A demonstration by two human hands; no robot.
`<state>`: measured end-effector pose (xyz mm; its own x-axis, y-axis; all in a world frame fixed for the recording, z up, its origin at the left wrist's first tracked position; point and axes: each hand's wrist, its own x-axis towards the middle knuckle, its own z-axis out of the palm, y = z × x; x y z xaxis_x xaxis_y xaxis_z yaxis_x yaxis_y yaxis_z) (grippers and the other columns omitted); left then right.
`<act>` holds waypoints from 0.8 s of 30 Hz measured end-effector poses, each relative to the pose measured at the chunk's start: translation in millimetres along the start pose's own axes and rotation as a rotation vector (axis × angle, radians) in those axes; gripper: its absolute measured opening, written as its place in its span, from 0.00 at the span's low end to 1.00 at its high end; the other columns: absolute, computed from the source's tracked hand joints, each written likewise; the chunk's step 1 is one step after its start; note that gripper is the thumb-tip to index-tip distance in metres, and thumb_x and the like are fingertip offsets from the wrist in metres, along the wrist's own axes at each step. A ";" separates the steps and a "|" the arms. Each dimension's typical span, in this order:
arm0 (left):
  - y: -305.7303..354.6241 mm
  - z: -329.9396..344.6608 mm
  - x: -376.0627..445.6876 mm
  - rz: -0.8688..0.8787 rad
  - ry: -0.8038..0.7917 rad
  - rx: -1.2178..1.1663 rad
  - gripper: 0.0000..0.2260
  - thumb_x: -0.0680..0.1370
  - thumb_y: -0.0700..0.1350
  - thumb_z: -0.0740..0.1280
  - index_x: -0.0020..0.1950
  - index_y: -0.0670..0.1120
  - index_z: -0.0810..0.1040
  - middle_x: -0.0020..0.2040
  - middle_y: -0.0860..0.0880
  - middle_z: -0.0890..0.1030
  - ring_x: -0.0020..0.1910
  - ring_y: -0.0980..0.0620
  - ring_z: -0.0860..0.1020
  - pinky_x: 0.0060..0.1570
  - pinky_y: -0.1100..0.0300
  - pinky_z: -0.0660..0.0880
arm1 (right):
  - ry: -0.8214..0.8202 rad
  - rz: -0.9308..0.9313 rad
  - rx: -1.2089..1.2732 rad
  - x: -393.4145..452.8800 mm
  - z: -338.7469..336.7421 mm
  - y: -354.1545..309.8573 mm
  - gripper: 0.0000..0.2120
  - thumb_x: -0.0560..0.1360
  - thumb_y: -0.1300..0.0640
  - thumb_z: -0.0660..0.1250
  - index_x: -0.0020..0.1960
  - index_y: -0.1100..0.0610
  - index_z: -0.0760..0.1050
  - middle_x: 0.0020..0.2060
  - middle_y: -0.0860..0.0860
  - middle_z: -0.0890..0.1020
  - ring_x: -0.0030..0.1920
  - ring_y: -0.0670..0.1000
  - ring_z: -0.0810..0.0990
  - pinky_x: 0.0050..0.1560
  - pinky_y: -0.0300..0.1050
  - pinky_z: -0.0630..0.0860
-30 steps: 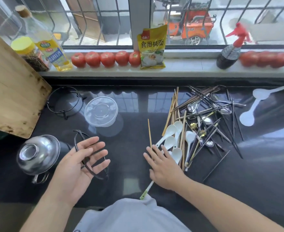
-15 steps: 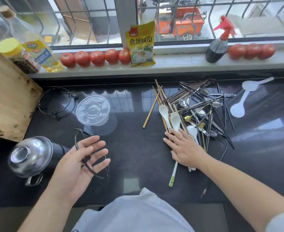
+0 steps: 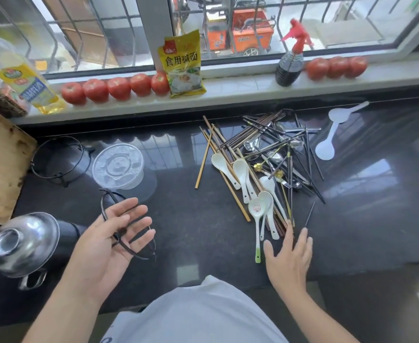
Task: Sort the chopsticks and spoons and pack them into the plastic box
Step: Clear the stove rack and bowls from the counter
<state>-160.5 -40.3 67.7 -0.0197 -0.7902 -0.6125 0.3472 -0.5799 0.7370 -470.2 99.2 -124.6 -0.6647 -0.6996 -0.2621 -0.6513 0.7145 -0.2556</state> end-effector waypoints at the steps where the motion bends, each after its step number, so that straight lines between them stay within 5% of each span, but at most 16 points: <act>1: -1.3 0.0 -0.6 -0.006 -0.001 0.002 0.15 0.83 0.34 0.57 0.57 0.44 0.83 0.49 0.44 0.87 0.41 0.50 0.86 0.39 0.54 0.85 | -0.024 0.036 0.014 -2.7 6.2 3.3 0.39 0.80 0.37 0.59 0.83 0.55 0.50 0.81 0.60 0.48 0.80 0.62 0.44 0.79 0.61 0.47; 9: 9.7 -10.0 -2.8 -0.017 -0.014 -0.016 0.14 0.83 0.33 0.58 0.57 0.42 0.82 0.48 0.43 0.87 0.40 0.48 0.86 0.39 0.53 0.85 | -0.003 -0.025 -0.004 51.6 -2.3 -14.1 0.36 0.83 0.40 0.53 0.83 0.56 0.46 0.81 0.63 0.44 0.81 0.62 0.44 0.80 0.59 0.47; 14: 39.1 -46.5 -3.1 -0.024 -0.030 -0.153 0.18 0.79 0.28 0.54 0.57 0.40 0.81 0.49 0.41 0.86 0.43 0.44 0.86 0.39 0.53 0.84 | 0.131 0.035 0.249 14.9 -28.9 -92.0 0.28 0.81 0.47 0.60 0.77 0.58 0.62 0.79 0.61 0.54 0.79 0.62 0.53 0.77 0.61 0.55; 17: 56.2 -77.0 -1.2 -0.049 -0.076 -0.281 0.18 0.75 0.28 0.55 0.53 0.40 0.81 0.49 0.42 0.86 0.44 0.42 0.87 0.38 0.54 0.84 | -0.254 -0.158 0.596 -37.6 -34.4 -204.7 0.16 0.84 0.48 0.58 0.66 0.55 0.74 0.67 0.54 0.75 0.69 0.55 0.72 0.67 0.49 0.68; 20: 75.9 -118.6 -1.6 -0.074 -0.168 -0.357 0.17 0.71 0.30 0.57 0.47 0.42 0.82 0.52 0.42 0.86 0.46 0.41 0.87 0.38 0.54 0.84 | -0.905 0.040 1.152 -91.1 -35.6 -312.8 0.18 0.85 0.42 0.54 0.63 0.52 0.74 0.58 0.56 0.84 0.55 0.56 0.84 0.56 0.56 0.80; 24: 103.2 -184.6 8.7 -0.025 -0.207 -0.202 0.14 0.82 0.31 0.55 0.53 0.39 0.80 0.57 0.38 0.85 0.47 0.39 0.86 0.41 0.51 0.84 | -0.899 0.053 1.237 -126.7 -30.3 -388.5 0.13 0.85 0.48 0.59 0.51 0.55 0.75 0.35 0.52 0.79 0.28 0.52 0.76 0.31 0.45 0.75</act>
<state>48.3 -70.5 85.7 -0.2144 -0.8117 -0.5434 0.5236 -0.5651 0.6376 -144.0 -89.9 36.1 0.0550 -0.7673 -0.6389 0.3725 0.6095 -0.6999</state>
